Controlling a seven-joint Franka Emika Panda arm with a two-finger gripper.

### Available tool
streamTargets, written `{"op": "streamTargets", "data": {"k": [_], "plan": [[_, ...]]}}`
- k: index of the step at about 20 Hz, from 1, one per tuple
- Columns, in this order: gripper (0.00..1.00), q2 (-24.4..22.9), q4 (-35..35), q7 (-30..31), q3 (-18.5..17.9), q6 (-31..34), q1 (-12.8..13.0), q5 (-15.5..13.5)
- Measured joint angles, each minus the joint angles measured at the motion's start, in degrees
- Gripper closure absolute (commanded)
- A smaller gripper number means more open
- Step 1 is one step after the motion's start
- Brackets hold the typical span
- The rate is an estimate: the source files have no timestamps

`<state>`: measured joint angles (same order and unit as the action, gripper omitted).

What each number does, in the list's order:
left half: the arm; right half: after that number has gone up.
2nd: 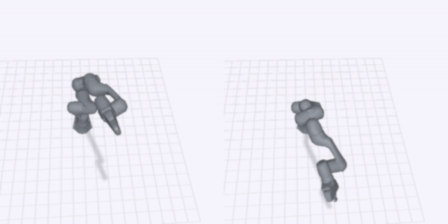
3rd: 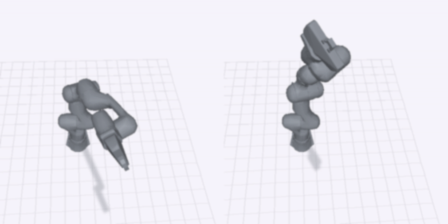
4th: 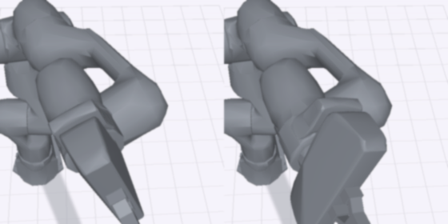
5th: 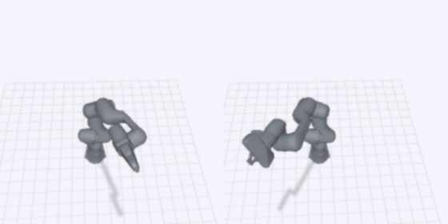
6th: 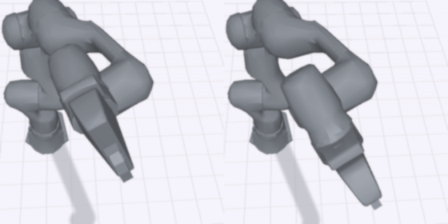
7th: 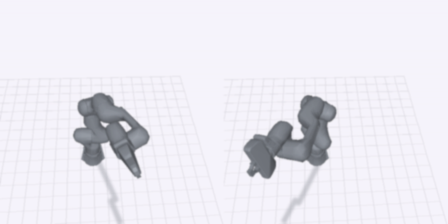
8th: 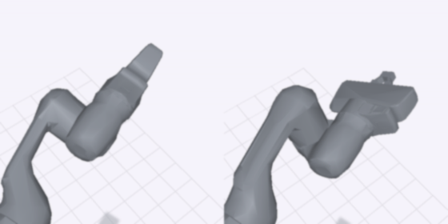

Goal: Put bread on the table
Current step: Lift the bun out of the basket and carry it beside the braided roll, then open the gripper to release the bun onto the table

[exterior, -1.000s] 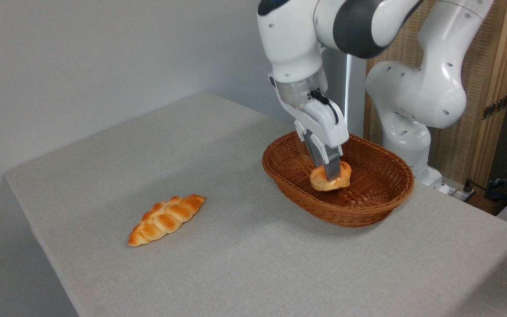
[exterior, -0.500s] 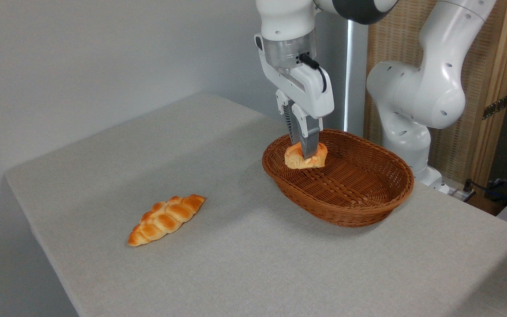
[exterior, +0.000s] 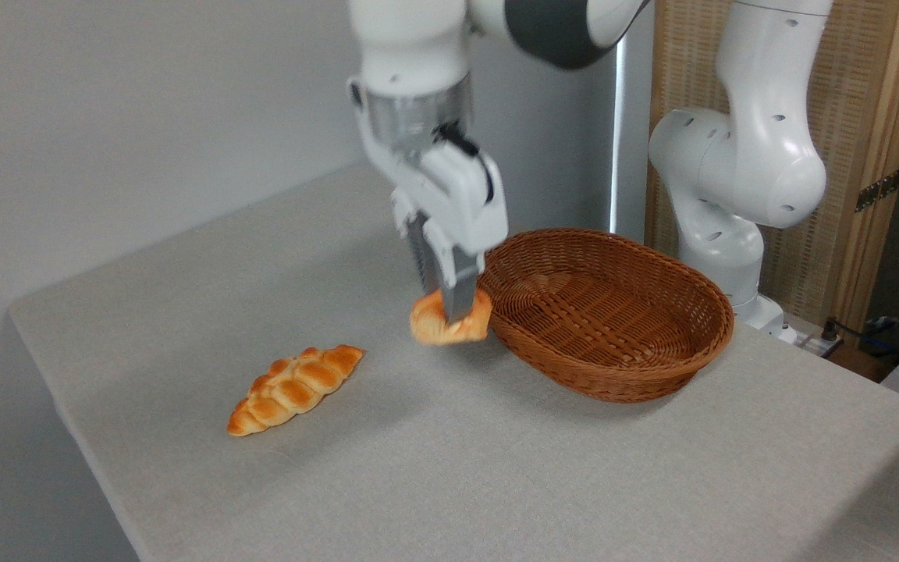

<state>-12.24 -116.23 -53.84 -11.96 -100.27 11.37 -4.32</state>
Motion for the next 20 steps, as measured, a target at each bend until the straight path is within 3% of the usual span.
{"op": "streamTargets", "data": {"k": [3, 7, 11, 14, 17, 20], "plan": [[0.64, 6.7, 3.1, 0.0, -0.1, -3.4, -2.2, -0.7], [0.44, 11.2, 3.8, 0.5, -0.1, -7.7, -2.4, -0.8], [0.18, 11.9, 4.3, 0.5, 0.4, -8.9, -2.3, -0.8], [0.14, 11.9, 4.5, 0.5, 0.9, -8.9, -2.3, -0.8], [0.01, 11.9, 4.5, 0.5, 1.6, -8.9, -2.3, -0.8], [0.00, 11.9, 4.5, 0.5, 1.9, -8.9, -2.3, -0.8]]}}
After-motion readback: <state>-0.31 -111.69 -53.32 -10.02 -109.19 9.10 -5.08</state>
